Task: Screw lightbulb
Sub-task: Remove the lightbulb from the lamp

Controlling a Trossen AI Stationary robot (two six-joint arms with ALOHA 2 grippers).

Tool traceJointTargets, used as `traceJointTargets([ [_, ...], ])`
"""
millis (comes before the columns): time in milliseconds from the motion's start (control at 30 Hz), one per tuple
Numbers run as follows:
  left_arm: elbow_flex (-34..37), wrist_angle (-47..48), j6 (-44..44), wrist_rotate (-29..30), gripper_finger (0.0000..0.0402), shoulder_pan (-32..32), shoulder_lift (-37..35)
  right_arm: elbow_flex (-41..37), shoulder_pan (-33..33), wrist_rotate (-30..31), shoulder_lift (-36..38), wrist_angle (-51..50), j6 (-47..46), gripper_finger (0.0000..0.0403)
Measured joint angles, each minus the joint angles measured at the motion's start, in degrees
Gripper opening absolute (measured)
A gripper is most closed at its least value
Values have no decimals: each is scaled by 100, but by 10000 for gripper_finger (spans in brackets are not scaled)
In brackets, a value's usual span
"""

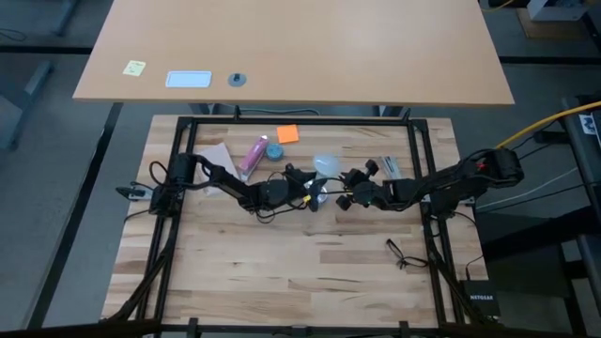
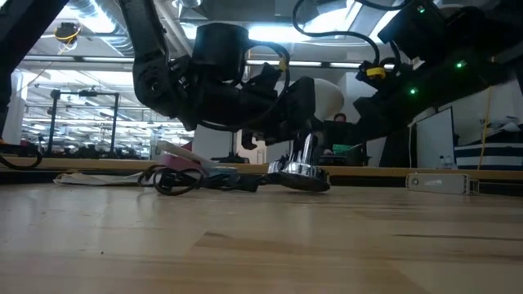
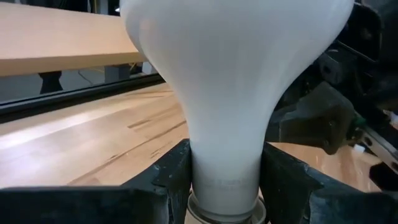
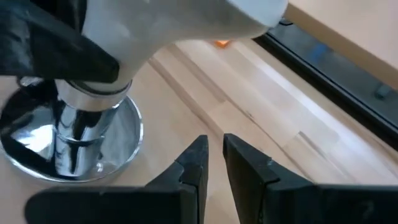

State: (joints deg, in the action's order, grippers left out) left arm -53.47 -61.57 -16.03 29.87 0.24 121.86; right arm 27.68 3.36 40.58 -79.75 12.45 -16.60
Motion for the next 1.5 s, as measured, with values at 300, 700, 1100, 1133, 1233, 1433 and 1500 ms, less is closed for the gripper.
traceJointTargets([
  [300, 13, 137, 629, 9, 149, -384, 13, 0, 3, -425, -262, 57, -193, 60],
  [700, 15, 144, 683, 11, 149, -453, 15, 0, -44, -850, -1564, 1293, -717, 60],
  [1100, 22, 137, 712, 253, 149, -438, 17, 9, 3, -1480, -2135, 1973, -1408, 60],
  [1133, 22, 139, 710, 269, 149, -436, 15, 9, 47, -1518, -2138, 2009, -1473, 60],
  [1233, 11, 178, 708, 289, 149, -431, 3, 9, 190, -1590, -2146, 2147, -1717, 60],
  [1433, 12, 187, 749, 536, 149, -412, 9, 115, 469, -1597, -2149, 2356, -1926, 60],
  [1500, 28, 176, 753, 518, 149, -414, 9, 165, 556, -1437, -2145, 2376, -1927, 60],
])
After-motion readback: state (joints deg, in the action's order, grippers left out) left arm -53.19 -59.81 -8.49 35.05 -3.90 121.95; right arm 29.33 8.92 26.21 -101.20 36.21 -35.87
